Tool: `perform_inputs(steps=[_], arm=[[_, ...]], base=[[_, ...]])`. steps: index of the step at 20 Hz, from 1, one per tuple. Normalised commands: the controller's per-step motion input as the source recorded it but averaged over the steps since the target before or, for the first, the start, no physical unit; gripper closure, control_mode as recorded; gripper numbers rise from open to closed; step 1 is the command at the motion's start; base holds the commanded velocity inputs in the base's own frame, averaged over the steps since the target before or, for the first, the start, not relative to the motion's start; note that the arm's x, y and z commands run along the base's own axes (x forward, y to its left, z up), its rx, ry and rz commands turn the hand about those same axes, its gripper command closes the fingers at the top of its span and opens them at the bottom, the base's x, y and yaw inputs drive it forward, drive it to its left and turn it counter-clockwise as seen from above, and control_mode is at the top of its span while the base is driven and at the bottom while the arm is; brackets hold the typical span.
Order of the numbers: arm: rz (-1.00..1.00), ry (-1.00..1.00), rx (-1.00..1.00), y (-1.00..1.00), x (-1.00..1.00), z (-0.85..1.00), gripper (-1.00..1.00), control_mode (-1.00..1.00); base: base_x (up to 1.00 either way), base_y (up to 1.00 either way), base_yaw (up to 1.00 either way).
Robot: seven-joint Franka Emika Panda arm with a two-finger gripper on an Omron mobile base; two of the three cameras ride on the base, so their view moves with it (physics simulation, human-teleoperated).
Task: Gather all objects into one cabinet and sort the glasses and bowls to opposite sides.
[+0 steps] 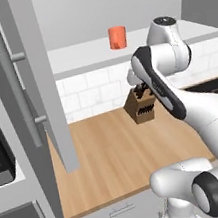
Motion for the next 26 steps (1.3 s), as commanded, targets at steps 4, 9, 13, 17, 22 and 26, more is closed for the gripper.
perform_inputs(steps=[4,9,13,17,22,26], arm=[[0.05,-0.38,-0.08,0.40,0.15,0.79,-1.00,-1.00],[0.18,-0.36,0.01,0.28,0.59,0.15,-1.00,-1.00],[0.20,-0.41,0.01,0.15,0.33,0.26,-1.00,-1.00],[0.00,-0.35,-0.03,0.14,-0.17,0.54,-1.00,-1.00],[-0.01,-0.18,-0.03,0.29,0.12,0.46,-1.00,-1.00],[-0.14,0.21,0.00,0.01,0.59,0.32,-1.00,-1.00]], base=[[0.00,0.00,0.00],[0.00,0.00,0.00],[0.00,0.00,0.00],[0.00,0.00,0.00],[0.00,0.00,0.00],[0.00,0.00,0.00]])
